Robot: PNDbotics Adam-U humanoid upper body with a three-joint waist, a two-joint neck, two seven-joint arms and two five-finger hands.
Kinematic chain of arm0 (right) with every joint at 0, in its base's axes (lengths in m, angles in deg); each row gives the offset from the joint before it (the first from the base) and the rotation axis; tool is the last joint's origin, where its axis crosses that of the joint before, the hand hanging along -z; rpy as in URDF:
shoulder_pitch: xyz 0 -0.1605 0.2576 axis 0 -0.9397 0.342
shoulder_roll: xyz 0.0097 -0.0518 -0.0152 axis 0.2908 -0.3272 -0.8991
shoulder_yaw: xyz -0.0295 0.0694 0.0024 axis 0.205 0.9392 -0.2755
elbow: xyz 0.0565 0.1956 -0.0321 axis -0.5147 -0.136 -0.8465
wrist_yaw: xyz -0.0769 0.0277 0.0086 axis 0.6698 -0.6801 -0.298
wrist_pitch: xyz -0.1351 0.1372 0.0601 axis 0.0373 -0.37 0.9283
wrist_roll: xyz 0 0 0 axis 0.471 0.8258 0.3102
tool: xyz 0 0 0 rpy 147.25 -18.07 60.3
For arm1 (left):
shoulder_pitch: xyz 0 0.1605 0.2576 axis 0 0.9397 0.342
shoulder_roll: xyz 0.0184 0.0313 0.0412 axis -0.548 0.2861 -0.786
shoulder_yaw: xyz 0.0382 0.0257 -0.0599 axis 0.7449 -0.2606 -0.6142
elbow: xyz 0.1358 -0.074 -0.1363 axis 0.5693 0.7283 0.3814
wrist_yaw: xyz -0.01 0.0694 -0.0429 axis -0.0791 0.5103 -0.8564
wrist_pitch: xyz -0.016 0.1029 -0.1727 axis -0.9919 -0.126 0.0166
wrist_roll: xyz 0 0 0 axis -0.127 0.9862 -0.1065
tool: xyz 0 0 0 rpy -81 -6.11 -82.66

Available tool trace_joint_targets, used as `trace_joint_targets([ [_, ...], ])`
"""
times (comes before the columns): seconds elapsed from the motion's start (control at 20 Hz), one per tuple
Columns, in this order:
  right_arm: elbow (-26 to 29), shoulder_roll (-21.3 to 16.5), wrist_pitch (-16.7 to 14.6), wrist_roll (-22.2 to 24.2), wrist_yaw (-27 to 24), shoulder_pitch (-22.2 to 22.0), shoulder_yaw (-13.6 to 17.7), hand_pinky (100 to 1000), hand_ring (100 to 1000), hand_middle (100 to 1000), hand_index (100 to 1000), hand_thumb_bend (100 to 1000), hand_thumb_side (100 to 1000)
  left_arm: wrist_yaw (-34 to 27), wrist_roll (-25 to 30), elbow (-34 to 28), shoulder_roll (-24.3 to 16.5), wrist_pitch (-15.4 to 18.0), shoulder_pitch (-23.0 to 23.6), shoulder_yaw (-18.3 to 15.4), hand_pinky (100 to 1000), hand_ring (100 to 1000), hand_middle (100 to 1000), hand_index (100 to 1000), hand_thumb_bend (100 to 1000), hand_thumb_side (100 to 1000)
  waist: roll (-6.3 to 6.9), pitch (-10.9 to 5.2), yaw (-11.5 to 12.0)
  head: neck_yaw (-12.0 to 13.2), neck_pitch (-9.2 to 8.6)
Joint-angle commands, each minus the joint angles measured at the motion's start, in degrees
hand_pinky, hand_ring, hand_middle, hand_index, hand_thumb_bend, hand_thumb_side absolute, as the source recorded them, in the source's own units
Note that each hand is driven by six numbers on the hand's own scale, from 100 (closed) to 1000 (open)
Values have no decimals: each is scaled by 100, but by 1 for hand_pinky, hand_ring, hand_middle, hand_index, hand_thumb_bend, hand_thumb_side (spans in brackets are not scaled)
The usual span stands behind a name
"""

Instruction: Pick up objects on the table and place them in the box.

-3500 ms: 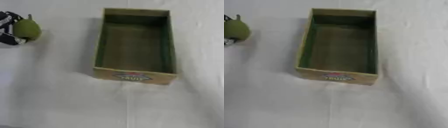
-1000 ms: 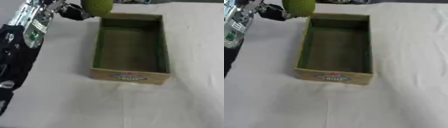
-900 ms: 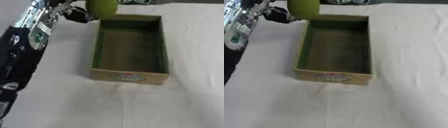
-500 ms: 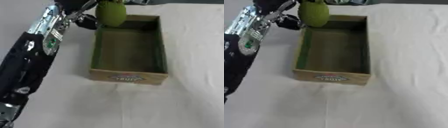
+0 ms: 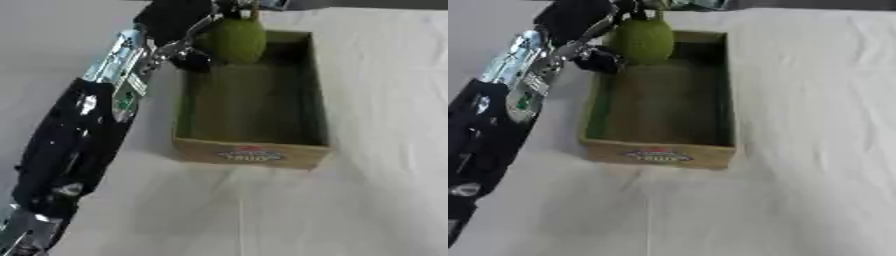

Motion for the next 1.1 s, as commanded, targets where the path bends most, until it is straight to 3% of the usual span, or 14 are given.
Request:
trace_joint_targets([
  [0.05, 93, -87, 27, 12, -47, 83, 35, 845, 775, 635, 829, 100, 368, 135, 56, 25, 70, -11, -51, -26, 235, 403, 490, 594, 422, 100, -5, -149, -22, 24, 5],
  [0.55, 93, -47, 50, 100, -103, 82, 0, 849, 779, 633, 831, 100, 393, 520, 97, 304, 161, 133, 91, 63, 308, 444, 518, 634, 459, 100, 19, -143, -28, 32, 35],
  [0.65, 93, -44, 54, 104, -107, 74, 0, 850, 779, 633, 831, 100, 395, 566, 121, 314, 162, 202, 105, 90, 427, 503, 556, 680, 487, 100, 25, -144, -26, 32, 29],
  [0.75, 93, -47, 55, 101, -110, 72, 3, 849, 778, 633, 830, 100, 393, 631, 187, 316, 156, 298, 121, 120, 601, 616, 643, 778, 543, 100, 29, -147, -25, 21, 24],
  [0.85, 93, -53, 54, 96, -112, 68, 6, 849, 778, 633, 830, 100, 393, 724, 250, 304, 150, 387, 129, 128, 616, 631, 659, 794, 549, 100, 33, -149, -23, 10, 21],
  [0.9, 93, -55, 55, 94, -112, 65, 7, 849, 779, 633, 830, 100, 394, 777, 284, 296, 144, 424, 126, 136, 688, 729, 751, 877, 597, 100, 37, -152, -25, 7, 16],
  [1.0, 93, -56, 61, 89, -113, 57, 11, 850, 779, 633, 831, 100, 398, 908, 349, 259, 131, 469, 118, 142, 718, 764, 787, 905, 629, 100, 44, -156, -27, 0, 9],
  [1.1, 93, -61, 63, 86, -112, 47, 12, 850, 779, 633, 831, 100, 398, 1021, 388, 205, 118, 484, 119, 145, 737, 783, 803, 917, 591, 100, 52, -158, -25, -9, 8],
])
